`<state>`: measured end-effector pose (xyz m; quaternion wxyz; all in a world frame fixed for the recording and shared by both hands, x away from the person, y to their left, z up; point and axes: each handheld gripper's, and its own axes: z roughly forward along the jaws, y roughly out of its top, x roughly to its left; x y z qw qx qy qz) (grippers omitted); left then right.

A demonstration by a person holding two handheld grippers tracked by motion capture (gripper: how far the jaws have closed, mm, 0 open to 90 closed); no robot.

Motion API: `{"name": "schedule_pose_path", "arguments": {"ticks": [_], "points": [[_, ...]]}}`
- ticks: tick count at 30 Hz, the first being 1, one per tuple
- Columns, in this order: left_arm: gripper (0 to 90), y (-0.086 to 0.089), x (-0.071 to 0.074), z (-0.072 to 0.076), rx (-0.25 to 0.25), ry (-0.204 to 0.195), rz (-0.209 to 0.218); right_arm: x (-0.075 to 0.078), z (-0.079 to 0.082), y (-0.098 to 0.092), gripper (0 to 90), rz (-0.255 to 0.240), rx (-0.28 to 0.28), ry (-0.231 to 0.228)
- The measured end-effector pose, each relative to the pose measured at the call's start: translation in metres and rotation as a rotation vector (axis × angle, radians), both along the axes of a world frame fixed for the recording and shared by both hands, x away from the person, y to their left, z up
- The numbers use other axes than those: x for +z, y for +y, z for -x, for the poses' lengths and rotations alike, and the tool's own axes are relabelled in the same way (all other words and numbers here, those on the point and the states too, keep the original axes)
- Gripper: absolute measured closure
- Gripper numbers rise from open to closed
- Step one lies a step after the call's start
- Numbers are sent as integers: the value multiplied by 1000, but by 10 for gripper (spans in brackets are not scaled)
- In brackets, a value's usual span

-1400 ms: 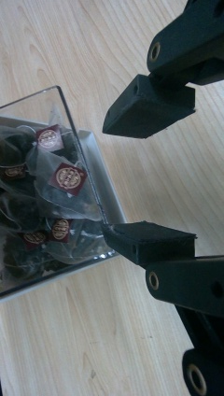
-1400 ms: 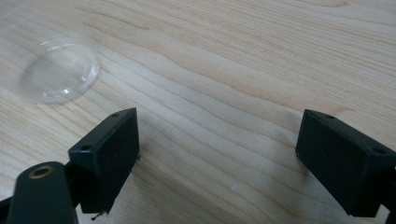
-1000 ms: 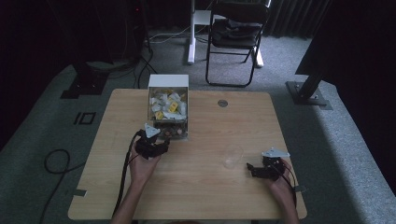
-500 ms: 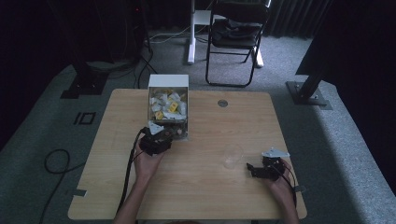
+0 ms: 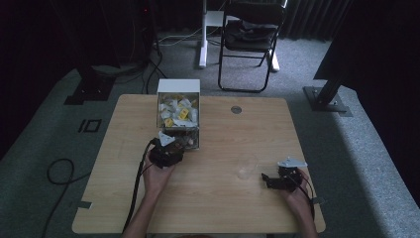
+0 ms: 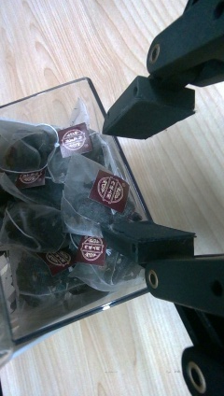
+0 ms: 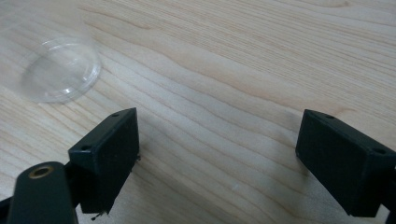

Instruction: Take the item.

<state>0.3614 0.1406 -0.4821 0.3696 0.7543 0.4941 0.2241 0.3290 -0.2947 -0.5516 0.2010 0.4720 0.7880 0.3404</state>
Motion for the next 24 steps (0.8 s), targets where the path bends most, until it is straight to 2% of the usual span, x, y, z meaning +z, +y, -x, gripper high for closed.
{"name": "schedule_pose_path", "arguments": {"ticks": [2, 6, 12, 15, 19, 24], "points": [[475, 0, 0, 4, 0, -1, 8, 0, 0, 0, 133, -1, 0, 0], [477, -2, 0, 12, -6, -11, -4, 0, 0, 0, 133, 0, 0, 0], [506, 4, 2, 20, -15, 12, 49, 0, 0, 0, 133, 0, 0, 0], [507, 1, 2, 24, -14, -25, 14, 0, 0, 0, 133, 0, 0, -1], [507, -3, 5, 24, -1, -77, -6, 0, 0, 0, 133, 0, 0, -1], [491, -5, 8, 14, 13, -80, -26, 0, 0, 0, 133, 0, 0, 0]]}}
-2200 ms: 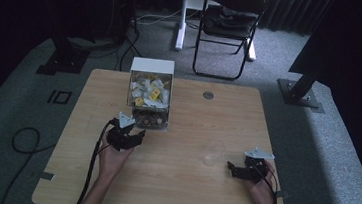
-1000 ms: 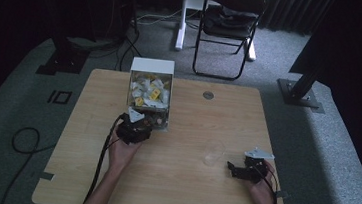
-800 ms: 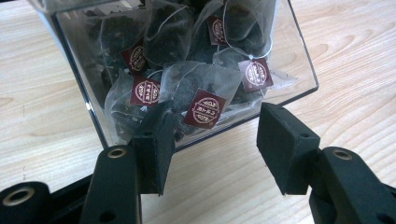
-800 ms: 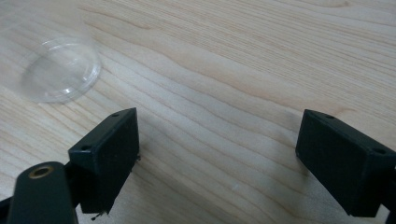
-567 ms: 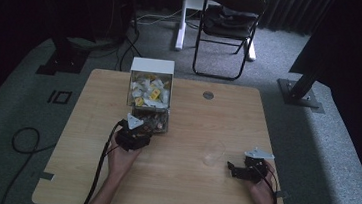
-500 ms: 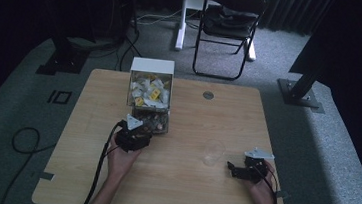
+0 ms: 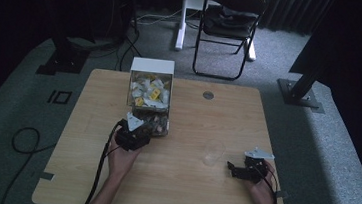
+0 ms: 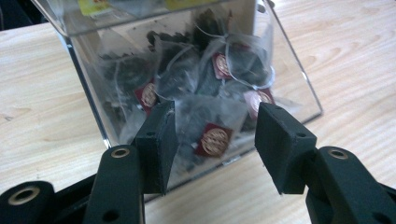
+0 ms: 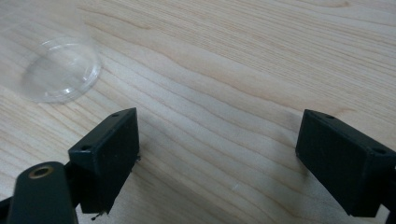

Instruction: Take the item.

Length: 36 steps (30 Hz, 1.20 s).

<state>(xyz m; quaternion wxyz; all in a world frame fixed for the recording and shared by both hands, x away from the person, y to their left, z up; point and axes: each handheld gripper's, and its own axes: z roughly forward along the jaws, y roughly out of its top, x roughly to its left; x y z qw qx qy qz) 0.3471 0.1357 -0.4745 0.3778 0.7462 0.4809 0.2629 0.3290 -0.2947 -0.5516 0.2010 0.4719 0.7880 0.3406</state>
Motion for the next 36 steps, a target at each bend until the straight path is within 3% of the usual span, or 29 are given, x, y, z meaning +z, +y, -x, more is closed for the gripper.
{"name": "schedule_pose_path", "arguments": {"ticks": [4, 6, 10, 24, 36], "points": [[515, -1, -4, -6, 12, 11, -35, 0, 0, 0, 133, 0, 0, 0], [584, -1, -6, -8, 9, 32, -56, 0, 0, 0, 132, 0, 0, 0], [682, 0, -5, -7, 6, 32, -61, 0, 0, 0, 133, 0, 0, 0], [842, 4, 0, -6, -21, 29, -19, 0, 0, 0, 133, 0, 0, 0], [889, 5, 6, -4, -36, 22, 3, 0, 0, 0, 133, 0, 0, 0]]}}
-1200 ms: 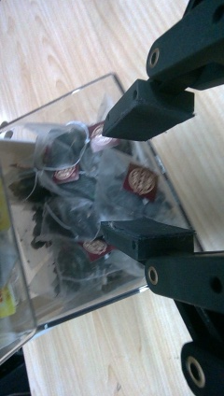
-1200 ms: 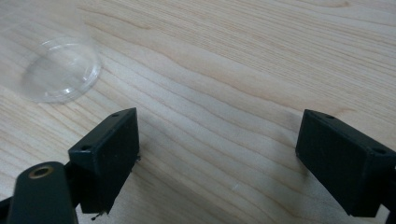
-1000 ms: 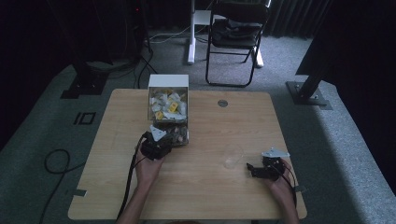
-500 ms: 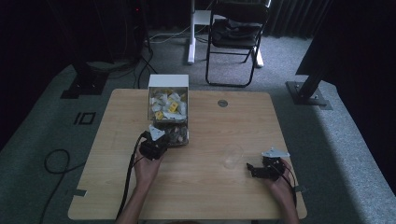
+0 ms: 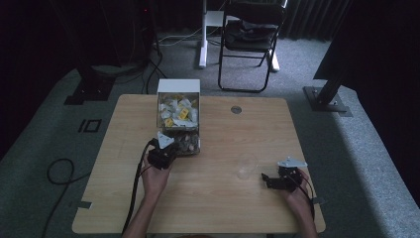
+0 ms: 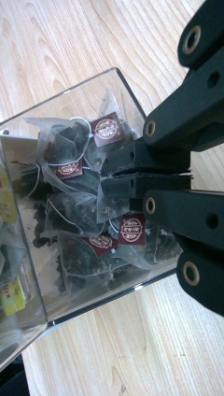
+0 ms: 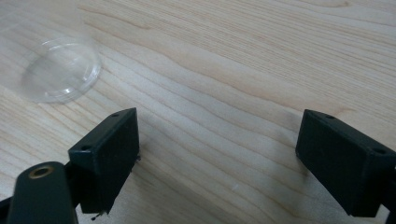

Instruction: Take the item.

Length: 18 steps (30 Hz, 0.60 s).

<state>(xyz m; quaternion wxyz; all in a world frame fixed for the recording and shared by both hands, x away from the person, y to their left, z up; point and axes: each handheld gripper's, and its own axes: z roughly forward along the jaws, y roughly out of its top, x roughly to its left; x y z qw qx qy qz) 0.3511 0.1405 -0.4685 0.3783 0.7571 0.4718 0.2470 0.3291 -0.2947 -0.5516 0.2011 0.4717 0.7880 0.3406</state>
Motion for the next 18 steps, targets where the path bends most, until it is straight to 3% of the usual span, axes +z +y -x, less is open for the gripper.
{"name": "schedule_pose_path", "arguments": {"ticks": [18], "points": [[900, 3, 11, 3, -11, -20, 25, 0, 0, 0, 133, 0, 0, 0]]}}
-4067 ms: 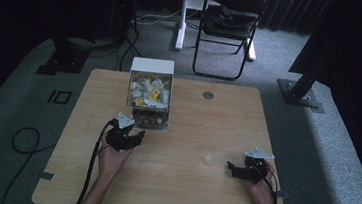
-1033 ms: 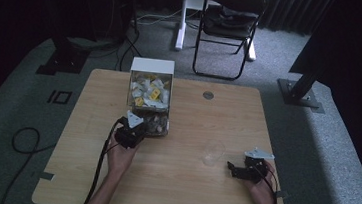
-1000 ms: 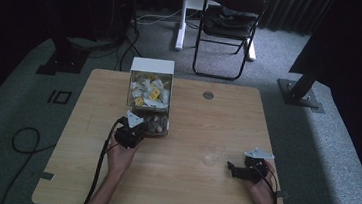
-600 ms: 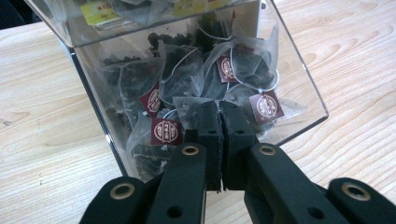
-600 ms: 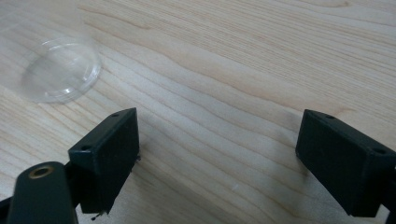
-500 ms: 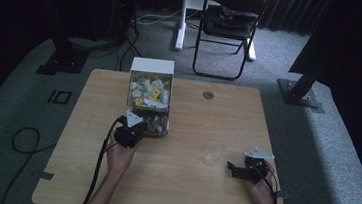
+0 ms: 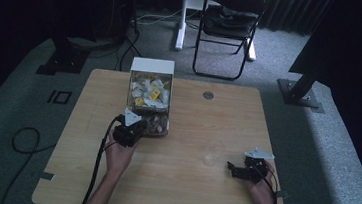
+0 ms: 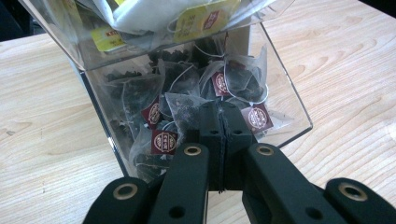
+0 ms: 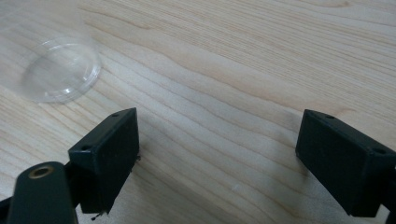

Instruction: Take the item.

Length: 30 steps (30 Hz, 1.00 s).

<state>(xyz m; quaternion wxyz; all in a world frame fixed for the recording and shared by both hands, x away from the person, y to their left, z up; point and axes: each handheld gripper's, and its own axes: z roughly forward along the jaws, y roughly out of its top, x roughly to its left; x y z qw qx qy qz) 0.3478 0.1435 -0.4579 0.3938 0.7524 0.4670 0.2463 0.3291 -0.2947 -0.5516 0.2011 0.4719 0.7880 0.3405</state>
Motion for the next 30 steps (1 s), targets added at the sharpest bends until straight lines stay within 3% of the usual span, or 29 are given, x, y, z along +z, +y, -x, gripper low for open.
{"name": "schedule_pose_path", "arguments": {"ticks": [30], "points": [[900, -3, 22, 10, -56, -39, 42, 0, 0, 0, 133, -1, 0, -1]]}}
